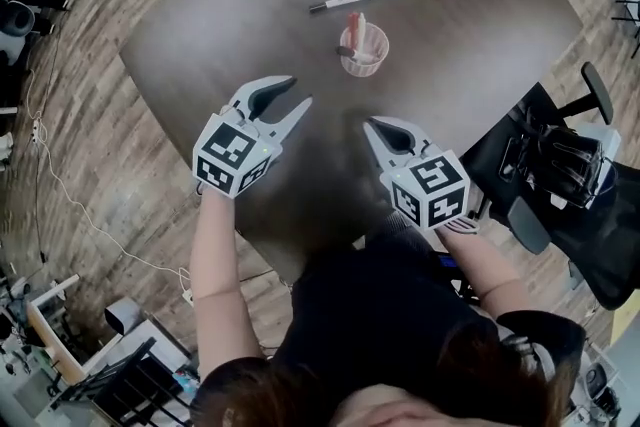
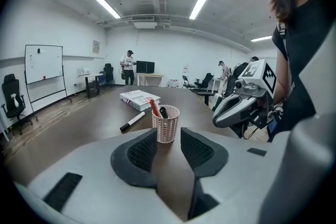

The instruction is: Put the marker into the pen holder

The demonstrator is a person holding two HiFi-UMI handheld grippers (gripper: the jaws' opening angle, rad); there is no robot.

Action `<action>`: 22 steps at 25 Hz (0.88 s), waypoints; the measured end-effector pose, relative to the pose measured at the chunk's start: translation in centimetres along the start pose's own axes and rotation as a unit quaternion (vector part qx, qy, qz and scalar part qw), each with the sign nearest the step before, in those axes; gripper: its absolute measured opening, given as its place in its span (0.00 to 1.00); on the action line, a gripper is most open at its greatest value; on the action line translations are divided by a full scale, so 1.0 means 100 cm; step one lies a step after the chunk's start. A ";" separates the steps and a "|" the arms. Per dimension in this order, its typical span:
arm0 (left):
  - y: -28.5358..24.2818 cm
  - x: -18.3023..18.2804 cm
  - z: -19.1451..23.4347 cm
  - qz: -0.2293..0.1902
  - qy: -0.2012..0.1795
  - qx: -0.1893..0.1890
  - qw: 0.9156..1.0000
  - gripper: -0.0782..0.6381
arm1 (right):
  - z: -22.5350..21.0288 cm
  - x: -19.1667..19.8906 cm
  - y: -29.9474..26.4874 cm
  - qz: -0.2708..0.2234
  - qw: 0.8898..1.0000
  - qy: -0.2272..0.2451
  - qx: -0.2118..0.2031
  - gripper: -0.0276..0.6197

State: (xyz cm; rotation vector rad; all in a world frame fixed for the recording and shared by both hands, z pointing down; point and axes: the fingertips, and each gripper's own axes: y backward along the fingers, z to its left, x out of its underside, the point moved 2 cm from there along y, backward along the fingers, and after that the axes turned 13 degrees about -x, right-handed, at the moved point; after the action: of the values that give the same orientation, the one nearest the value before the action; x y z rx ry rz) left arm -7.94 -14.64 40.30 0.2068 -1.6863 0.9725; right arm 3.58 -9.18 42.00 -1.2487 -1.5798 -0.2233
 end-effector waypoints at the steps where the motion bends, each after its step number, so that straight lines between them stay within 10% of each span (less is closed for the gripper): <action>1: -0.009 -0.001 0.005 0.004 -0.002 -0.002 1.000 0.33 | -0.006 -0.001 -0.001 0.003 1.000 -0.002 -0.002 0.07; 12: -0.093 -0.005 0.077 -0.023 0.045 -0.047 0.998 0.33 | -0.065 0.000 -0.013 0.033 0.999 -0.018 -0.018 0.07; 22: -0.159 0.003 0.099 -0.002 0.002 -0.049 0.999 0.32 | -0.091 0.006 -0.026 0.059 0.997 -0.030 -0.036 0.07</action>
State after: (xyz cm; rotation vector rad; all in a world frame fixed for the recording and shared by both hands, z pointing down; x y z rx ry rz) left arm -5.86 -31.58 48.00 0.1436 -1.7251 0.8841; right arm 7.12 -16.09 47.43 -1.4117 -1.5542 -0.1709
